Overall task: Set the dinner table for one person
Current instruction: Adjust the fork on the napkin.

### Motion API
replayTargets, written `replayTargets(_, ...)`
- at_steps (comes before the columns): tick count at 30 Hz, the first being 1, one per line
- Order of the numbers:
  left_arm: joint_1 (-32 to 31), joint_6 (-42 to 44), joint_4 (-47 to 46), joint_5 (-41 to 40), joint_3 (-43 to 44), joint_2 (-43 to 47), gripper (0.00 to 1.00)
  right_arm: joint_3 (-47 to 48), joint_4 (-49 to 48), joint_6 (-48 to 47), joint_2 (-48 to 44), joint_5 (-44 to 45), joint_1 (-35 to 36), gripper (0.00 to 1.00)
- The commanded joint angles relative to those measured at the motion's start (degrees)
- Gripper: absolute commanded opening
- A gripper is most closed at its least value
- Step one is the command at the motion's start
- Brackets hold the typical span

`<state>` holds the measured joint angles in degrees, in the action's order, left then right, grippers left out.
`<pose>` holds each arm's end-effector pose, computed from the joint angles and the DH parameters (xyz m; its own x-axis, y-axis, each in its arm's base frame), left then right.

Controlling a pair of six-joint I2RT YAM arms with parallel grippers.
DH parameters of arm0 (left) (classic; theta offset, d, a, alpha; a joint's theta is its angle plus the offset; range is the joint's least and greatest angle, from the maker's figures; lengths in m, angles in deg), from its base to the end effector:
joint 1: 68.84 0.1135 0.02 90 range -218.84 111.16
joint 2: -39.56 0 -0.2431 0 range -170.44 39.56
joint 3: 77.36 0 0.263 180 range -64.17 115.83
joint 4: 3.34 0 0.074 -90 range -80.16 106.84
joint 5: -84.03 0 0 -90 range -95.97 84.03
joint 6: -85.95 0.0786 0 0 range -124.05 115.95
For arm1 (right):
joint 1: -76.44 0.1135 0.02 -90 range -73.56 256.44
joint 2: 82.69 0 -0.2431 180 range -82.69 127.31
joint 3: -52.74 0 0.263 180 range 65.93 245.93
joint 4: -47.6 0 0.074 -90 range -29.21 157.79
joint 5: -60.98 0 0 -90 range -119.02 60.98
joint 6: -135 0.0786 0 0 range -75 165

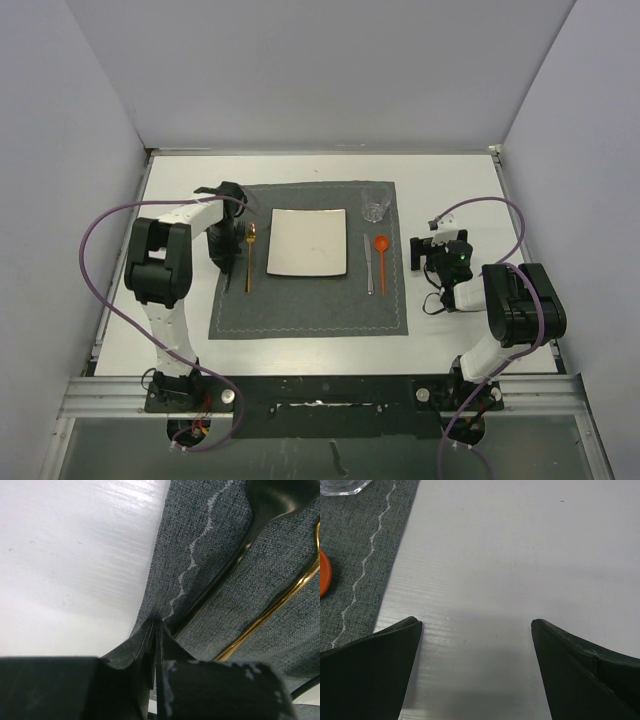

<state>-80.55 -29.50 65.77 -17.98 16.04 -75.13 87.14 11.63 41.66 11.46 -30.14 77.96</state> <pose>0.3613 -0.0582 0.0880 -0.9701 -0.2282 -0.0831 -0.2402 0.9518 0.1909 0.3096 0.0098 0.0672 -0.3998 -0.0689 -0.9140 -0.0678 0.9967 -0.0454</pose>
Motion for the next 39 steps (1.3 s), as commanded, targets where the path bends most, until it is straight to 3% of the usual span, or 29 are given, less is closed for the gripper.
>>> replayTargets(1,0.10,-0.49,-2.03,1.55,0.20,-1.88,0.02,1.52,-2.65,0.51,-1.07,-0.45,-0.20,0.98)
replayTargets(39,-0.51,-0.39,0.06,0.96,0.30,0.33,0.00,1.51,-2.61,0.46,-1.07,-0.37,-0.17,0.98)
